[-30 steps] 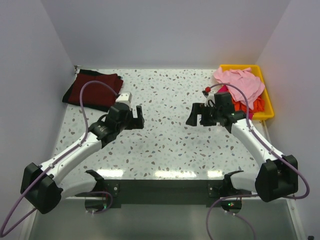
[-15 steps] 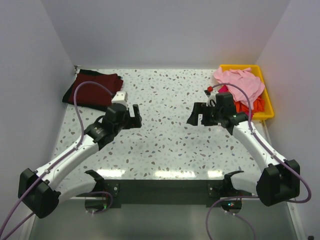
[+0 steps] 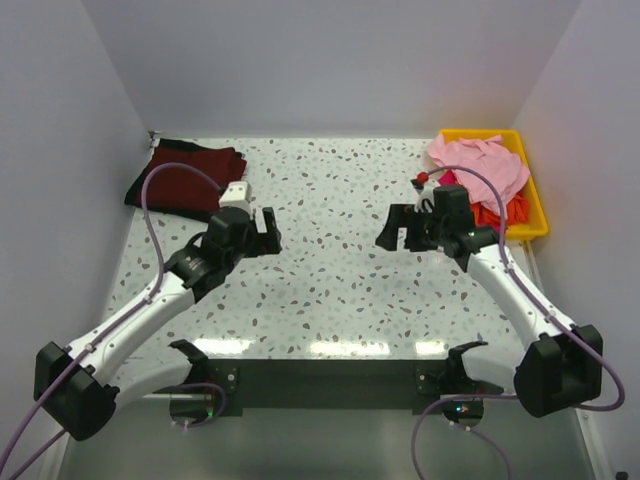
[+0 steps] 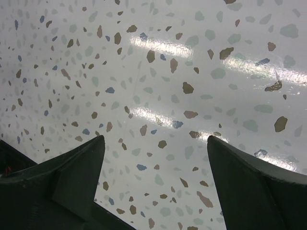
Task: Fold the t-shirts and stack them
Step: Neatly place the folded tshirt to the corner
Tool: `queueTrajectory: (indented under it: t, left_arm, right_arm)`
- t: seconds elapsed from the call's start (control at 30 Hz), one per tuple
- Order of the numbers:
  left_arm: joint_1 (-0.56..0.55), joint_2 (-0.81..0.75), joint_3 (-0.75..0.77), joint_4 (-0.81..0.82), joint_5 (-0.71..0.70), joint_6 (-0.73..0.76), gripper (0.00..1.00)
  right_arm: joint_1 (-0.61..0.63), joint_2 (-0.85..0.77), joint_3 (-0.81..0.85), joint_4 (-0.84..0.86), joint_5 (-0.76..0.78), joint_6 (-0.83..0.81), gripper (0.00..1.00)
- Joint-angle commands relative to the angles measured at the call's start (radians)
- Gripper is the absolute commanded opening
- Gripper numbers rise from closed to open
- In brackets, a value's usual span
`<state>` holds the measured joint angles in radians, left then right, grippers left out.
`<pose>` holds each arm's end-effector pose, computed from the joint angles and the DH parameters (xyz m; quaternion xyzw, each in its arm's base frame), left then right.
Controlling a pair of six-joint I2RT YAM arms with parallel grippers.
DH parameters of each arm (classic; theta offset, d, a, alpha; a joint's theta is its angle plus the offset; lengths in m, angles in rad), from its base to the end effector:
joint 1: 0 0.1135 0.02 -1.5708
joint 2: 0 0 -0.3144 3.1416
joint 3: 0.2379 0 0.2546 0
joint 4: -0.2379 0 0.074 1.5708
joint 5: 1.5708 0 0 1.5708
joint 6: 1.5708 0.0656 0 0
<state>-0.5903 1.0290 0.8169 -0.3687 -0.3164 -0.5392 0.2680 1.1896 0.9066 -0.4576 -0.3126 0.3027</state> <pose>0.1994 -0.1090 0.3146 -0.0526 0.8706 -0.1340 0.4705 0.2435 0.0878 0.3018 -0.0471 0.9049 0.2488 0.3422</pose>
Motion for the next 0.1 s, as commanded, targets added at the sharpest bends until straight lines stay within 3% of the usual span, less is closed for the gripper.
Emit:
queueTrajectory:
  t: [0.0, 0.07]
  left_arm:
    - [-0.003, -0.015, 0.027, 0.008, -0.029, -0.001, 1.00]
    - [-0.003, -0.001, 0.034, 0.001, -0.041, 0.008, 1.00]
  right_arm:
    - [0.002, -0.033, -0.008, 0.000, 0.030, 0.004, 0.91]
    - [0.002, -0.035, -0.008, -0.001, 0.035, 0.001, 0.91]
